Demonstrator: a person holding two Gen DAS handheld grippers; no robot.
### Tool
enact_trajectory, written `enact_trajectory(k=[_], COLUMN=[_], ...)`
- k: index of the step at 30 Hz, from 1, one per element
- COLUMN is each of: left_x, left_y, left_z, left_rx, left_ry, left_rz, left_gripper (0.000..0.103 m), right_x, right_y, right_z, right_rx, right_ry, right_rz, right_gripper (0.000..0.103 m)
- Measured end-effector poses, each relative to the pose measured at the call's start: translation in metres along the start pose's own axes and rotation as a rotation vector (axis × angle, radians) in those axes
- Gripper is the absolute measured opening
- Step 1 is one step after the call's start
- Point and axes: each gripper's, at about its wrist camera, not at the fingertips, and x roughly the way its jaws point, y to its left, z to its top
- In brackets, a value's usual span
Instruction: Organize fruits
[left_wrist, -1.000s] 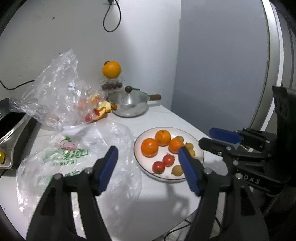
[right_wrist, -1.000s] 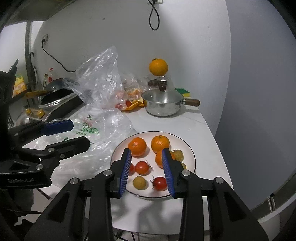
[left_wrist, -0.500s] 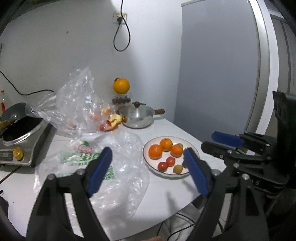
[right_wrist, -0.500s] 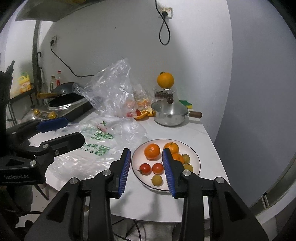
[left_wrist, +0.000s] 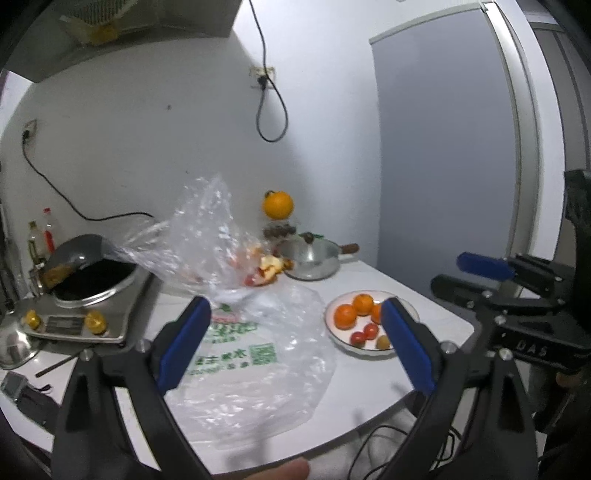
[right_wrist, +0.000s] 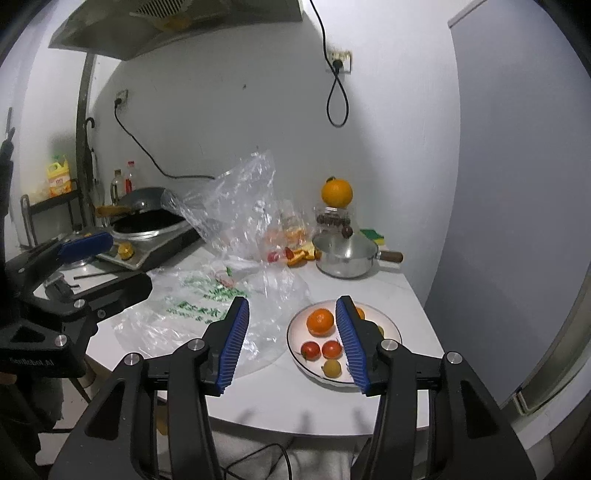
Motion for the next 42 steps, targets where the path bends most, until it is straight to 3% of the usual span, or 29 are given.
enact_trajectory(k=[14,42], left_x=[-0.042,-0.044], left_y=[0.035,0.038], left_z=[0.018,0.016], left_rx=[-0.054,-0.057], left_ry=[-0.090,-0.085], left_rz=[0.072,0.082], left_gripper=[0.101,0.101], right_x=[-0.019,-0.013], right_y=[0.028,0.037], right_z=[0.024,0.024], right_rx=[-0.007,-0.021], right_ry=[-0.094,-0.082], right_rz=[0.015,0.025], right_gripper=[0.059,0.059])
